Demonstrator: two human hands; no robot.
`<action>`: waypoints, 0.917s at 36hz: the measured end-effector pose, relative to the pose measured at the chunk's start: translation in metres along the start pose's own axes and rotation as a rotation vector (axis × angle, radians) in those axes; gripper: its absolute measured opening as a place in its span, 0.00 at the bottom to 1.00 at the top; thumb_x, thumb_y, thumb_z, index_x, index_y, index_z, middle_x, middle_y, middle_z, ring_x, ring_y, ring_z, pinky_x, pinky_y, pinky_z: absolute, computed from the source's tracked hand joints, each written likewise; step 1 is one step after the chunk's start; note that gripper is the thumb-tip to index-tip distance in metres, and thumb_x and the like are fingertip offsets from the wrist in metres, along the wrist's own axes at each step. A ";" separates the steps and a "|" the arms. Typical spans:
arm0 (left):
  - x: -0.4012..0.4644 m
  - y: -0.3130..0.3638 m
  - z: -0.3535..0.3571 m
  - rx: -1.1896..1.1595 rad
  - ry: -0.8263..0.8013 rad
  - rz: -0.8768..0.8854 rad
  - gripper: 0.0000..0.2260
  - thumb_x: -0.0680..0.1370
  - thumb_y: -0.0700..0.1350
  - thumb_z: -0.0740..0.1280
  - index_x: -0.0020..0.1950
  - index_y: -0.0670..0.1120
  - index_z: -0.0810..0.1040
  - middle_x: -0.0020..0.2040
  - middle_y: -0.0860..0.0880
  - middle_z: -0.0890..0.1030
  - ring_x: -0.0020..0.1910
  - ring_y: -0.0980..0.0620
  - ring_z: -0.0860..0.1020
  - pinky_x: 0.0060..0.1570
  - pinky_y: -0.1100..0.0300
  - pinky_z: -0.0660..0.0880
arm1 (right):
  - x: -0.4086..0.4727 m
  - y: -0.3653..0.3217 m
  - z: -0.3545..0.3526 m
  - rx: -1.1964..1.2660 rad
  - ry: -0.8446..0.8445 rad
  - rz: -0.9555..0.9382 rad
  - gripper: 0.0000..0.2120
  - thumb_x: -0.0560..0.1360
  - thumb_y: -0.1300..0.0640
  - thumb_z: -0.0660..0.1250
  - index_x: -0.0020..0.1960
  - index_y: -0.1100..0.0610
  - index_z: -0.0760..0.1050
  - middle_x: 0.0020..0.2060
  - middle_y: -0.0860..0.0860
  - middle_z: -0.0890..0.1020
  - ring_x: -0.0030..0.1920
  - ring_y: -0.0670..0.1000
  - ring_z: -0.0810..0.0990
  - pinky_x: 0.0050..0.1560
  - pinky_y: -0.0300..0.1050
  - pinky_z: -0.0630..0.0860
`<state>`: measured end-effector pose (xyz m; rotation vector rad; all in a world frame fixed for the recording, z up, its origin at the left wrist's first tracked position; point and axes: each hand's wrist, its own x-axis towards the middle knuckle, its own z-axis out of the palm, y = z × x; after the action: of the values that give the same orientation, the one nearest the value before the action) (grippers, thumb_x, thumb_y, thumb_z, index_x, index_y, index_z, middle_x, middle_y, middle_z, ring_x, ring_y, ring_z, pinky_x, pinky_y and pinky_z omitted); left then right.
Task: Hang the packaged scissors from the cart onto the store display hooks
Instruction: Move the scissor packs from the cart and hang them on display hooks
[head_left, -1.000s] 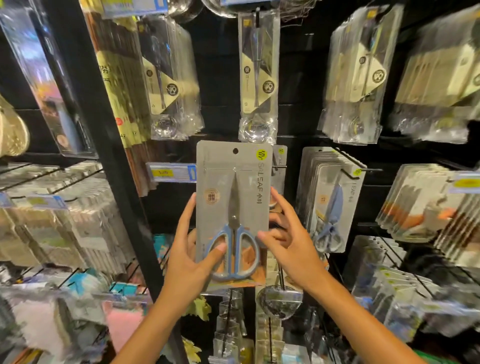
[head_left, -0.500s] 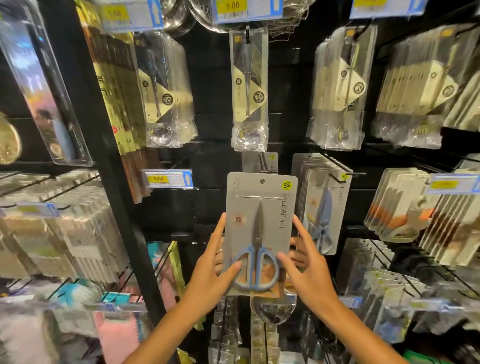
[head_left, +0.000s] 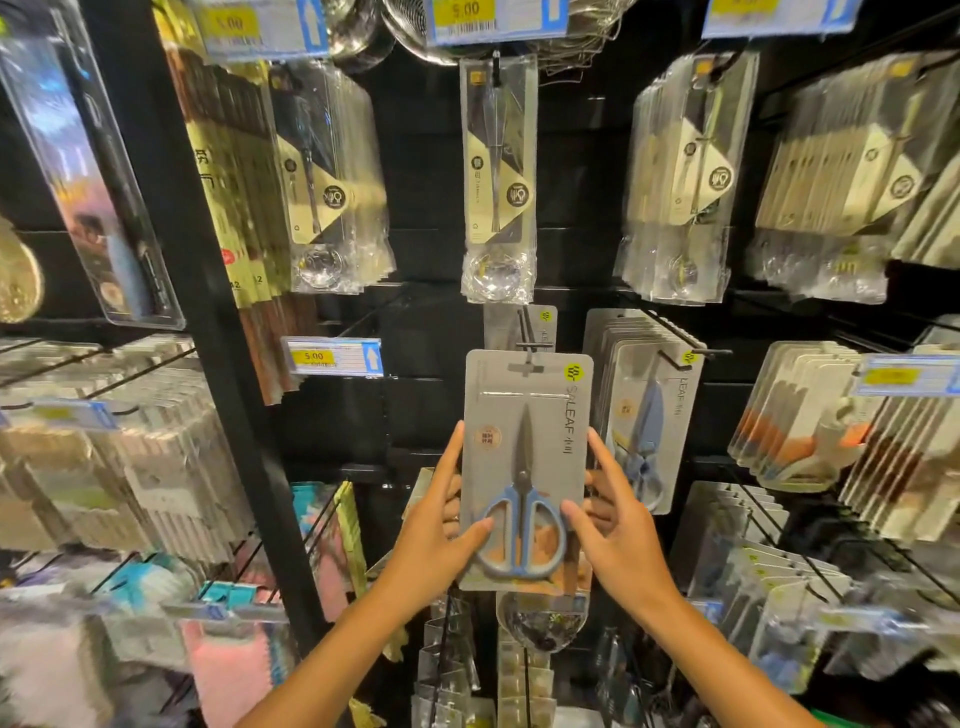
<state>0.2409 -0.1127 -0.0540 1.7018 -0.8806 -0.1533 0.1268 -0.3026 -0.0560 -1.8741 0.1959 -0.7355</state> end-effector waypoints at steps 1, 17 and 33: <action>0.002 0.000 -0.001 -0.005 -0.009 -0.003 0.44 0.79 0.41 0.72 0.80 0.69 0.46 0.70 0.60 0.75 0.65 0.59 0.78 0.57 0.56 0.81 | 0.001 0.001 -0.001 0.006 0.007 0.003 0.38 0.79 0.64 0.68 0.79 0.37 0.55 0.56 0.40 0.81 0.53 0.45 0.85 0.50 0.39 0.82; 0.014 0.003 -0.005 -0.069 -0.039 -0.019 0.45 0.76 0.43 0.74 0.80 0.68 0.49 0.66 0.56 0.79 0.63 0.57 0.80 0.56 0.58 0.81 | 0.007 -0.004 -0.009 0.020 -0.029 -0.021 0.36 0.80 0.65 0.66 0.76 0.36 0.56 0.53 0.26 0.77 0.52 0.40 0.84 0.46 0.33 0.80; 0.018 -0.009 -0.005 -0.033 -0.090 -0.059 0.46 0.77 0.42 0.73 0.79 0.68 0.45 0.68 0.54 0.78 0.63 0.54 0.81 0.58 0.50 0.81 | 0.015 0.019 -0.011 0.049 -0.061 -0.006 0.35 0.80 0.65 0.66 0.77 0.37 0.58 0.58 0.35 0.79 0.54 0.44 0.85 0.47 0.36 0.81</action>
<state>0.2601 -0.1193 -0.0540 1.7015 -0.8894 -0.2847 0.1364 -0.3265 -0.0640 -1.8490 0.1322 -0.6800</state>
